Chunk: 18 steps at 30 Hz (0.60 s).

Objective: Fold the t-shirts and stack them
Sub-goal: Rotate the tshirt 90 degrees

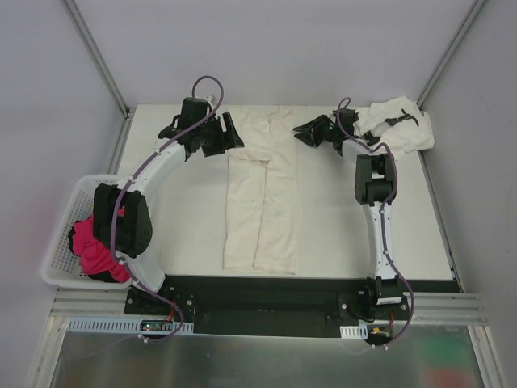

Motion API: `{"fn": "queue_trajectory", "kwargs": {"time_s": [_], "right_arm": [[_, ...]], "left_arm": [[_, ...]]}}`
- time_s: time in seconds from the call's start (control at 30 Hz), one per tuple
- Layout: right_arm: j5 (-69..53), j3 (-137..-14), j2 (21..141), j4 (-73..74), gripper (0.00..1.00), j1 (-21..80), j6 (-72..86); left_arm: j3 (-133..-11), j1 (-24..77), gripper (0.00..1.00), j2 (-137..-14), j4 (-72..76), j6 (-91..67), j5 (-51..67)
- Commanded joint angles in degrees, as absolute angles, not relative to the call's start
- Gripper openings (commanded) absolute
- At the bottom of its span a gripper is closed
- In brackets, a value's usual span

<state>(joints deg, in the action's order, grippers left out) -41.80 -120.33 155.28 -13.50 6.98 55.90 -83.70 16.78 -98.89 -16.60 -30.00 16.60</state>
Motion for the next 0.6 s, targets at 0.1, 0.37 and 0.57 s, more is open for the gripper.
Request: {"fn": "queue_trajectory", "kwargs": {"time_s": [0.1, 0.37, 0.57], "right_arm": [[-35.3, -117.5, 151.7, -8.2, 0.37, 4.1, 52.0], [-37.0, -118.1, 149.7, -7.8, 0.38, 2.1, 51.9], [-40.3, -102.2, 136.6, -13.8, 0.37, 5.8, 49.8]], "left_arm": [[-83.6, 15.2, 0.71, -97.5, -16.1, -29.0, 16.3], [-84.1, 14.9, 0.71, -98.3, -15.7, -29.0, 17.6], [-84.6, 12.9, 0.71, -103.0, -12.4, -28.4, 19.6]]}}
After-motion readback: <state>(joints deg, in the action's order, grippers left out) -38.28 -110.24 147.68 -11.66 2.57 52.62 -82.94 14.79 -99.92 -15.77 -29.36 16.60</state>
